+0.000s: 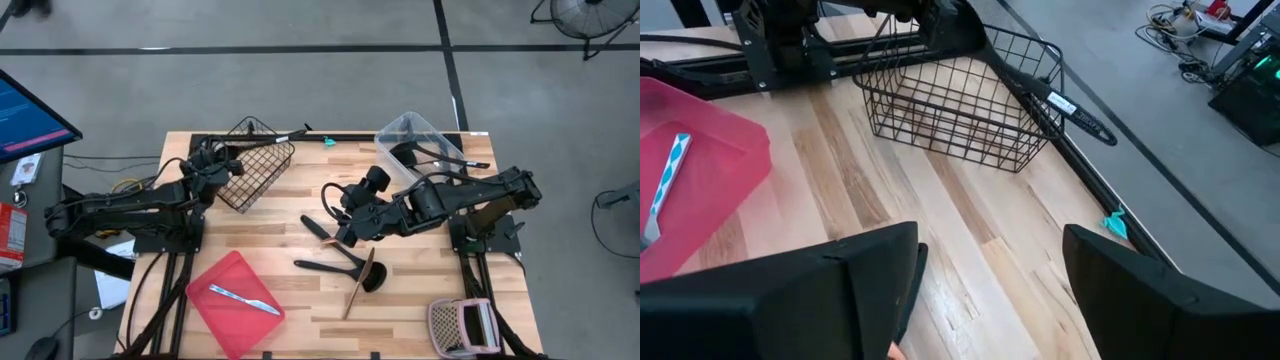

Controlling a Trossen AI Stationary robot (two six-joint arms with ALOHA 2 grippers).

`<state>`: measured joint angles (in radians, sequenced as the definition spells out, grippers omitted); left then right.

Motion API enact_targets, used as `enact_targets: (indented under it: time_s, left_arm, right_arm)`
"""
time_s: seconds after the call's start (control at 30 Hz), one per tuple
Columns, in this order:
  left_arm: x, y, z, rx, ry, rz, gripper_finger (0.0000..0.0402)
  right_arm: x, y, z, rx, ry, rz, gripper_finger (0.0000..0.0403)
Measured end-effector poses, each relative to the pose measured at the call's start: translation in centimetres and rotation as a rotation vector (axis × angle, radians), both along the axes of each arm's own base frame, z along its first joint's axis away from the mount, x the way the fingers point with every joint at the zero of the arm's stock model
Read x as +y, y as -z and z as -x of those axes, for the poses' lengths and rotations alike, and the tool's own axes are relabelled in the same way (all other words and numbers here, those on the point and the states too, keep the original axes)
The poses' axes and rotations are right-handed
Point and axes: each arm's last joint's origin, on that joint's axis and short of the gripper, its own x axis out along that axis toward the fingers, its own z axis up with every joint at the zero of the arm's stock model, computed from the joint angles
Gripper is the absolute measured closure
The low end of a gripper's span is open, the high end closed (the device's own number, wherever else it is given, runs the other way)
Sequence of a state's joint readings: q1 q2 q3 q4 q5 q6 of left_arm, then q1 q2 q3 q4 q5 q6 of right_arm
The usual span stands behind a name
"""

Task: Pick & Place Kitchen Items
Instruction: Put the top black serving spoon into the wire basket, then put the top gold table knife into the red bin

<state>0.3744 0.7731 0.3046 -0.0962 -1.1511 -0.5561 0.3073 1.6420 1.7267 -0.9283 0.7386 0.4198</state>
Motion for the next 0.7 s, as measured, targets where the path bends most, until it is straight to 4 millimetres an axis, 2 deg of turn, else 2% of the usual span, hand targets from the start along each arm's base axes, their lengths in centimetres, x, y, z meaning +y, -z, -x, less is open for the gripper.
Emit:
enact_targets:
  time_s: [0.27,0.43,0.57,0.7]
  left_arm:
    - [0.0,0.0,0.0,0.037,0.019,0.005,0.0226]
    - [-0.1,-0.1,-0.3,0.016,0.124,0.053,0.0176]
    - [-0.2,-1.5,-0.8,-0.043,0.267,0.088,0.0152]
    - [-0.5,-3.8,-1.4,-0.059,0.484,0.094,0.0148]
  right_arm:
    - [0.0,0.1,0.1,0.012,-0.001,0.002,0.0155]
    - [-0.7,0.4,0.2,0.031,0.038,-0.056,0.0155]
    - [-2.0,1.1,0.6,0.105,0.089,-0.173,0.0155]
    - [-2.7,1.8,1.6,0.194,0.170,-0.254,0.0155]
